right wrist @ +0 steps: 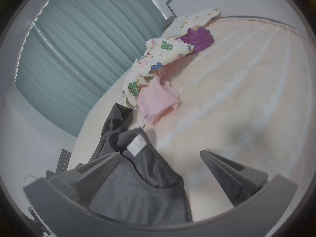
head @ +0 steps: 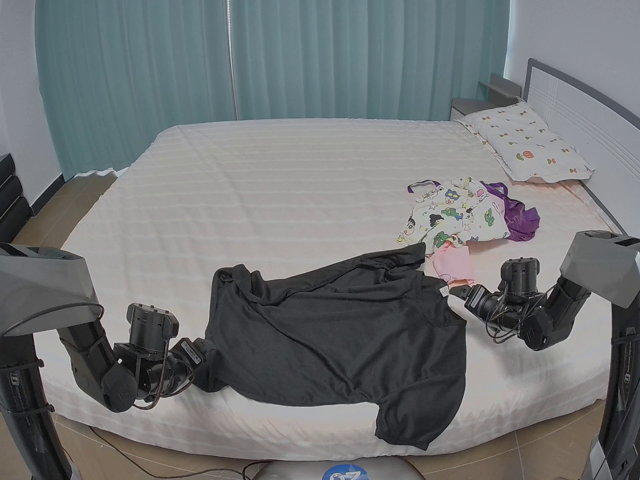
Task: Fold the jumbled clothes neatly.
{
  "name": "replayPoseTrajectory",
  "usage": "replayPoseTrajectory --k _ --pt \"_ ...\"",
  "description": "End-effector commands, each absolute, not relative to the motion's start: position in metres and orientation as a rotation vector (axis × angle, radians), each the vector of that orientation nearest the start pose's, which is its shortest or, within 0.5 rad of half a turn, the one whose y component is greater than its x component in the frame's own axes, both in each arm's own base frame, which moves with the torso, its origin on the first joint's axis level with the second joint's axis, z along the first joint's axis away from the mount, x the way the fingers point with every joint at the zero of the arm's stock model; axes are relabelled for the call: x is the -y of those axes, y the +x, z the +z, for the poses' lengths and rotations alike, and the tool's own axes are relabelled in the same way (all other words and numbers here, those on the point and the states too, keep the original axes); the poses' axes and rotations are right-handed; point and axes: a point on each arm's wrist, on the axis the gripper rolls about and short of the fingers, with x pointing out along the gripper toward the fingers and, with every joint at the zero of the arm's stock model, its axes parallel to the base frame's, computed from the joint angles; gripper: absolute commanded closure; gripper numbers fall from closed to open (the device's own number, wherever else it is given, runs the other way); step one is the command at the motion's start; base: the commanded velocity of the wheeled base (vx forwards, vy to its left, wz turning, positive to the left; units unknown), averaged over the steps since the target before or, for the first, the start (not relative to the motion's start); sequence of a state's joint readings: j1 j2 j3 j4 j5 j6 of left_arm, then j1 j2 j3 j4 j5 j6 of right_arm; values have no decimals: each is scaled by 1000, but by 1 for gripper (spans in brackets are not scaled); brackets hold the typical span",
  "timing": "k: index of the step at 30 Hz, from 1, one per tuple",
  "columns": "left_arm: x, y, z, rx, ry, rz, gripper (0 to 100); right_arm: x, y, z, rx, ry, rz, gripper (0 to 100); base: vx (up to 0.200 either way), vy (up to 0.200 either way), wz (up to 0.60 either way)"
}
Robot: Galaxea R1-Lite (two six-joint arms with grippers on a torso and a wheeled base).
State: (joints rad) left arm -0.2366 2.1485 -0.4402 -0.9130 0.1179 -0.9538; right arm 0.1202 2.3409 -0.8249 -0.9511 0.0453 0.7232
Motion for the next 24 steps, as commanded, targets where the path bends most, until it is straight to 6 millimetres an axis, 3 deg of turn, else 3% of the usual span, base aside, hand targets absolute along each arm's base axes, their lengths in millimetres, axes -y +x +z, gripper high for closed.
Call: replayPoseTrajectory --k 1,6,7,16,24 --pt "62 287 -18 -783 -760 295 0 -51 358 -1 -610 701 -42 0 0 0 0" --pt "62 290 -23 -792 -756 301 0 -53 345 4 -621 738 -46 0 0 0 0" --pt "63 290 -24 -797 -754 302 100 -53 342 5 -625 749 -50 0 0 0 0" --pt "53 276 -26 -786 -688 407 100 -58 317 -1 -673 762 -51 0 0 0 0" --pt "39 260 -10 -778 -587 402 100 -55 279 -10 -801 645 41 0 0 0 0"
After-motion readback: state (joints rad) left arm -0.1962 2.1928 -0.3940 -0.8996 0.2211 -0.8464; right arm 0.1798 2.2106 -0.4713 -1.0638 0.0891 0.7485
